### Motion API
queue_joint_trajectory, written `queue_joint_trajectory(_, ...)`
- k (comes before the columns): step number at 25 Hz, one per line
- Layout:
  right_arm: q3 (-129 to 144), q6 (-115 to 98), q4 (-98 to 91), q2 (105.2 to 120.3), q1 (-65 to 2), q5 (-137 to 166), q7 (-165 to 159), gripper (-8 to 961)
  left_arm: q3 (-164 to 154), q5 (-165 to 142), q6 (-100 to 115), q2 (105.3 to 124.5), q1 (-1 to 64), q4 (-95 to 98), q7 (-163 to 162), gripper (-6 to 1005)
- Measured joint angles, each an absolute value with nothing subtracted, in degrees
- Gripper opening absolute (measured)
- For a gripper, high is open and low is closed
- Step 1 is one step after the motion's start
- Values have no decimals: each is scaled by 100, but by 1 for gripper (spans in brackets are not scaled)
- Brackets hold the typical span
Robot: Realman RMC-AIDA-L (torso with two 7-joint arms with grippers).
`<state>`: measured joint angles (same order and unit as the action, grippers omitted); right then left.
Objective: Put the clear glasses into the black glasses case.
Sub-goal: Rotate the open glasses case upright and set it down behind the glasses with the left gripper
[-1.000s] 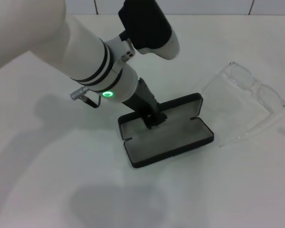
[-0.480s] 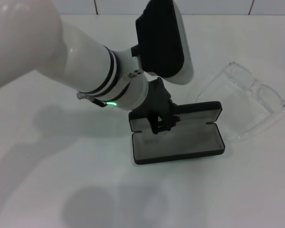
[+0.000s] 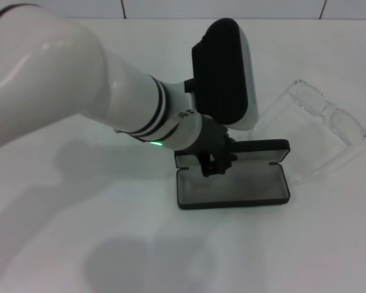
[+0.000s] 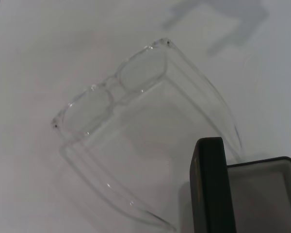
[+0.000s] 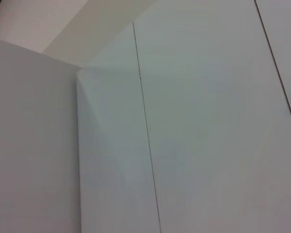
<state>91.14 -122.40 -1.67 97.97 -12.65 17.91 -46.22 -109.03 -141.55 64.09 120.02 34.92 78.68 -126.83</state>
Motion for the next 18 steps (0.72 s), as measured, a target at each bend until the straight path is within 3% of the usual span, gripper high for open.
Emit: queue_joint_trajectory(18, 9025, -12241, -157, 9800, -1170, 1793, -4566, 872, -11289, -14151, 5561, 12013, 3773, 7320, -12585, 207)
